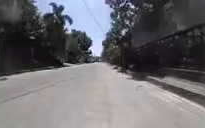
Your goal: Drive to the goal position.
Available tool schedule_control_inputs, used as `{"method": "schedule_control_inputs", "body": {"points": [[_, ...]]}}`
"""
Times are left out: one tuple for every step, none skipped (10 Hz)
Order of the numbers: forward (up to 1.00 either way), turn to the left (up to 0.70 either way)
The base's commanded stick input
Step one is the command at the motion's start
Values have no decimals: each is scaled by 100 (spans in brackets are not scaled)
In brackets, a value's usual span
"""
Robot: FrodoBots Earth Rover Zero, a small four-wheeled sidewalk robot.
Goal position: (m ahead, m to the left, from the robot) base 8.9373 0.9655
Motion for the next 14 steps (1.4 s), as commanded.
{"method": "schedule_control_inputs", "body": {"points": [[100, 0], [100, 0], [100, 0], [100, 0], [100, 0], [100, 0], [100, -12], [100, -40], [100, -40], [100, -32], [100, -14], [100, 0], [100, 0], [100, 0]]}}
